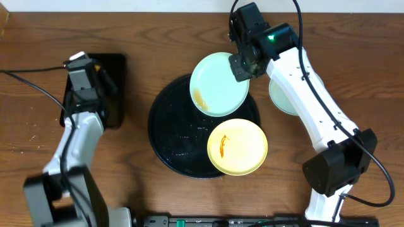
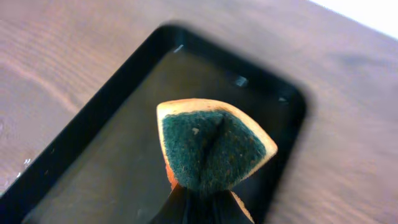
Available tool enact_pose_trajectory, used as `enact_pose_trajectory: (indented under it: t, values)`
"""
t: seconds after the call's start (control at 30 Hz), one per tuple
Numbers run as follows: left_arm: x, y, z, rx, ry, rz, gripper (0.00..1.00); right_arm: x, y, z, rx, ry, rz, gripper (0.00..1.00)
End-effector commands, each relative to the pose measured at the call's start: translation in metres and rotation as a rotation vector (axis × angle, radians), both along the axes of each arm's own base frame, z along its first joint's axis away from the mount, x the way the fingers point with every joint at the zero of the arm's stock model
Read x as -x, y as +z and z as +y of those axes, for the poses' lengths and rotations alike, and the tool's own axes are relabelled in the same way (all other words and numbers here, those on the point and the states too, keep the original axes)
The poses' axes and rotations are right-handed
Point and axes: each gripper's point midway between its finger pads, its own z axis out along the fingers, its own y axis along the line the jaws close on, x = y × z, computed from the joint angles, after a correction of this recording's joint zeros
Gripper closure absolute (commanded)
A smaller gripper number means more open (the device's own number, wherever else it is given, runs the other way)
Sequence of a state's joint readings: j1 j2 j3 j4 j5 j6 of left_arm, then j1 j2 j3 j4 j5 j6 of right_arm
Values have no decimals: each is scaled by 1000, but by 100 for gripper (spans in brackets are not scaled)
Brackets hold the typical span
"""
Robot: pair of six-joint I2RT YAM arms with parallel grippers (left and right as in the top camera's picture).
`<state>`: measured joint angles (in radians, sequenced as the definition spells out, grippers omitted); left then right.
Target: Clean dirty plates on tray and stack at the side
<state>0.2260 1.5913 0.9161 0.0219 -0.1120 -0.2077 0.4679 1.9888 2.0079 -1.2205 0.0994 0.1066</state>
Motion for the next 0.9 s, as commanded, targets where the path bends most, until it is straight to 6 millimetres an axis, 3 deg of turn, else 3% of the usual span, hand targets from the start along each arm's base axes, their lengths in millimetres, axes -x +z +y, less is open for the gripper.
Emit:
enact_pose_trajectory:
  t: [0.0,0.13,0.27,0.57,0.87]
  values:
    - [6,-28,26,-10,56,64,92,3,5,9,-34,2,-6,99]
    - [14,-48,43,3,97,105,92,7,6,18,-35,23,-10,99]
    - [16,-49,51,7,116,104,92,5,16,16,21,18,-68,99]
    - [15,-49,49,18,107,100,92,16,80,14,232,-5,-335,99]
    - [17,-50,49,20,107,107,88,30,103,23,373,18,-452,99]
